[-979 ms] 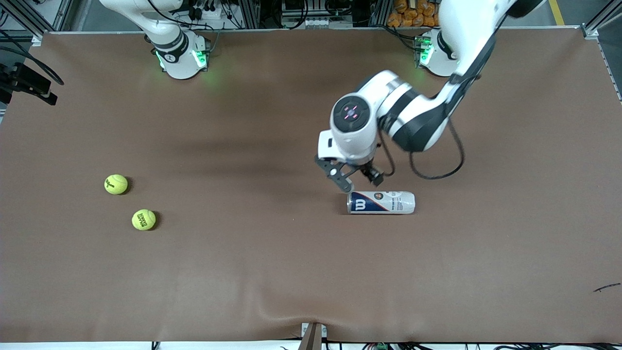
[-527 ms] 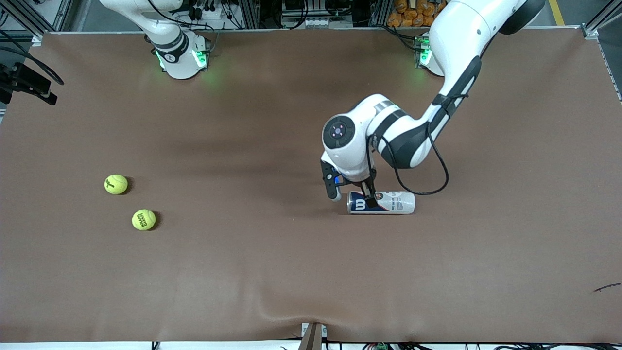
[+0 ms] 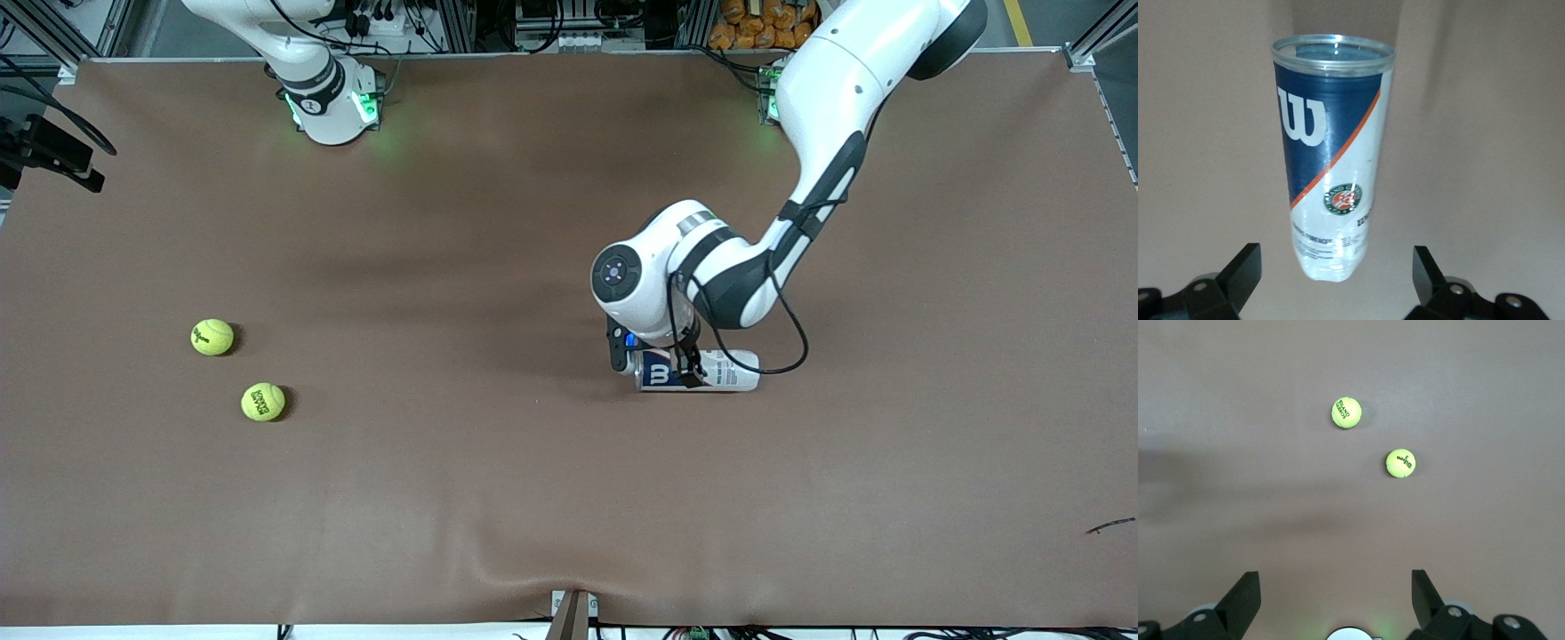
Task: Insert tennis ball vertically with right arm
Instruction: 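Close the left gripper around the can's open end, then lift the can with the left gripper while the right gripper reaches the balls, then stand the can upright while the right gripper grasps the Roland Garros ball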
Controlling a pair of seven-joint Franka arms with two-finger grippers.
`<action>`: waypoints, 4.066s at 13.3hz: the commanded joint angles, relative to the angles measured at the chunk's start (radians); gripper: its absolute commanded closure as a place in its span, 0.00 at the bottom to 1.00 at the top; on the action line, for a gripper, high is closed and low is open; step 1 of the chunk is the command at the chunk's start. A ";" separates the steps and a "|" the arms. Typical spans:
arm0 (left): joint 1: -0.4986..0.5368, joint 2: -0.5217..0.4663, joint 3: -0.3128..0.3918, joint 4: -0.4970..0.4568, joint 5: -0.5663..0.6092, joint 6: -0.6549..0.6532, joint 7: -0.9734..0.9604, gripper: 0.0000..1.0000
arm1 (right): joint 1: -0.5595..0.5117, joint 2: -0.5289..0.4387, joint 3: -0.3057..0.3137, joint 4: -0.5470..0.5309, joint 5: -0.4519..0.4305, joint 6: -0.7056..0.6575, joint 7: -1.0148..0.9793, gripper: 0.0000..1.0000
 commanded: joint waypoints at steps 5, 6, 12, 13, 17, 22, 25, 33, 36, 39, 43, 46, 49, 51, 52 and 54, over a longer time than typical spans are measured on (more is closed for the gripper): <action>-0.043 0.066 0.017 0.009 0.134 -0.017 0.089 0.00 | -0.010 0.004 0.005 0.011 -0.006 -0.007 -0.002 0.00; -0.049 0.075 0.017 0.009 0.159 -0.019 0.091 0.00 | -0.008 0.004 0.005 0.011 -0.006 -0.007 -0.002 0.00; -0.043 0.113 0.017 0.012 0.190 -0.011 0.054 0.00 | -0.008 0.004 0.005 0.011 -0.006 -0.007 -0.002 0.00; -0.046 0.117 0.017 0.011 0.188 -0.011 0.028 0.00 | -0.008 0.004 0.005 0.011 -0.006 -0.007 -0.002 0.00; -0.050 0.132 0.017 0.011 0.191 -0.009 -0.053 0.00 | -0.010 0.004 0.005 0.011 -0.004 -0.007 -0.002 0.00; -0.048 0.158 0.017 0.012 0.200 -0.006 -0.104 0.00 | -0.011 0.004 0.005 0.012 -0.006 -0.005 -0.002 0.00; -0.039 0.169 0.018 0.011 0.217 0.021 -0.138 0.00 | -0.024 0.018 0.004 0.012 -0.007 0.004 -0.002 0.00; -0.069 0.166 0.032 0.021 0.208 0.026 -0.172 0.30 | -0.010 0.217 0.005 0.014 -0.001 0.079 -0.011 0.00; -0.092 0.158 0.023 0.032 0.202 0.046 -0.210 0.36 | 0.005 0.330 0.007 0.014 -0.001 0.220 -0.013 0.00; -0.093 0.143 -0.009 0.032 0.200 0.055 -0.216 0.35 | 0.013 0.432 0.007 0.014 -0.001 0.338 -0.016 0.00; -0.086 0.113 -0.157 0.078 0.199 0.055 -0.257 0.35 | 0.012 0.564 0.007 0.003 -0.003 0.479 -0.063 0.00; -0.060 0.107 -0.248 0.090 0.196 0.177 -0.357 0.36 | 0.021 0.668 0.007 0.000 -0.006 0.570 -0.068 0.00; -0.014 0.103 -0.339 0.089 0.196 0.361 -0.525 0.37 | 0.015 0.736 0.007 -0.009 -0.006 0.633 -0.080 0.00; -0.014 0.104 -0.354 0.090 0.196 0.511 -0.625 0.37 | 0.019 0.748 0.005 -0.033 -0.007 0.662 -0.088 0.00; -0.013 0.112 -0.351 0.087 0.194 0.637 -0.690 0.37 | 0.019 0.751 0.005 -0.056 -0.015 0.685 -0.088 0.00; -0.004 0.121 -0.348 0.083 0.191 0.804 -0.800 0.37 | 0.013 0.751 0.005 -0.087 -0.050 0.712 -0.089 0.00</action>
